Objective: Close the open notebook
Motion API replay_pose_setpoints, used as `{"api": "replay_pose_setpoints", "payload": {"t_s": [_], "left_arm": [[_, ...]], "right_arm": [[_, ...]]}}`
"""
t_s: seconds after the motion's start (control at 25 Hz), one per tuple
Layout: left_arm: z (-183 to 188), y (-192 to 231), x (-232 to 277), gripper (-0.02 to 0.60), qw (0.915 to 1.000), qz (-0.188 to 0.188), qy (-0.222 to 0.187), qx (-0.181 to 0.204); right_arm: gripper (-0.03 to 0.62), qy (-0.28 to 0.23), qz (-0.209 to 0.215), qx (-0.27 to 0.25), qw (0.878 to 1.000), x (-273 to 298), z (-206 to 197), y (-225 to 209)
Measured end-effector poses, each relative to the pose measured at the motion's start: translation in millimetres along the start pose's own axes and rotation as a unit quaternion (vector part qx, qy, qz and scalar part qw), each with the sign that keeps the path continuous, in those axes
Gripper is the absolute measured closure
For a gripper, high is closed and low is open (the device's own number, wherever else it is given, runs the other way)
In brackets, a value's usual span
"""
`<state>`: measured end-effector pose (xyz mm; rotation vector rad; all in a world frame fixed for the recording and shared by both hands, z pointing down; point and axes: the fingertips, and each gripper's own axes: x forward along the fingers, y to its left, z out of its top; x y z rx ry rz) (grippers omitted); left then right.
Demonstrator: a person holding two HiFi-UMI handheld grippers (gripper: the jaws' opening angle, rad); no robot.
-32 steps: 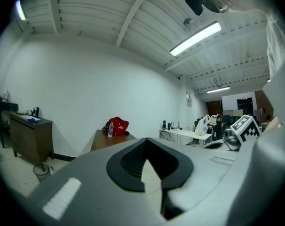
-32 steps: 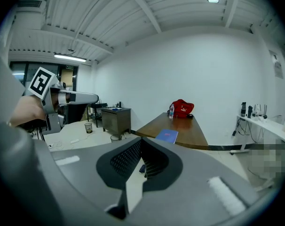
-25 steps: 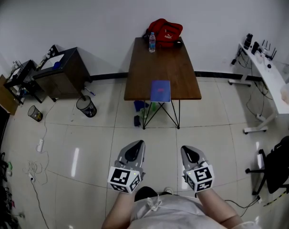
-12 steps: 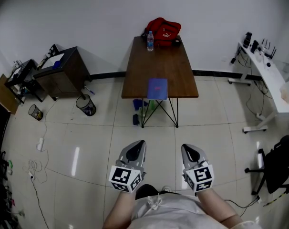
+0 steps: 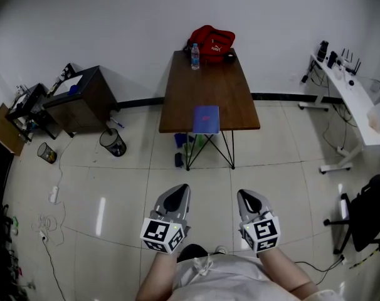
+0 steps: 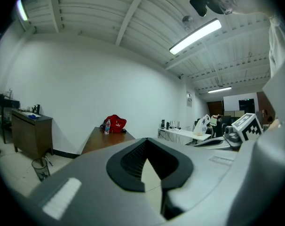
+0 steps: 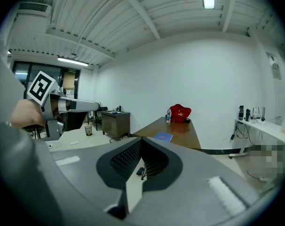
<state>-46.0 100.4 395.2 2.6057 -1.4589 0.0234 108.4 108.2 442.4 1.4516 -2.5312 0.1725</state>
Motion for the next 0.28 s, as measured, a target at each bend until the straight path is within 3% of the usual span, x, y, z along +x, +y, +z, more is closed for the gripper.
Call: {"api": "replay_pose_setpoints", "payload": {"t_s": [0.28], "left_arm": [[0.2,6.8,1.7,0.575,1.0,0.004,0.003,0.004]], "right_arm": [[0.588,0.001,0.0,0.001,1.0,3.3,-0.4,1.5]]}}
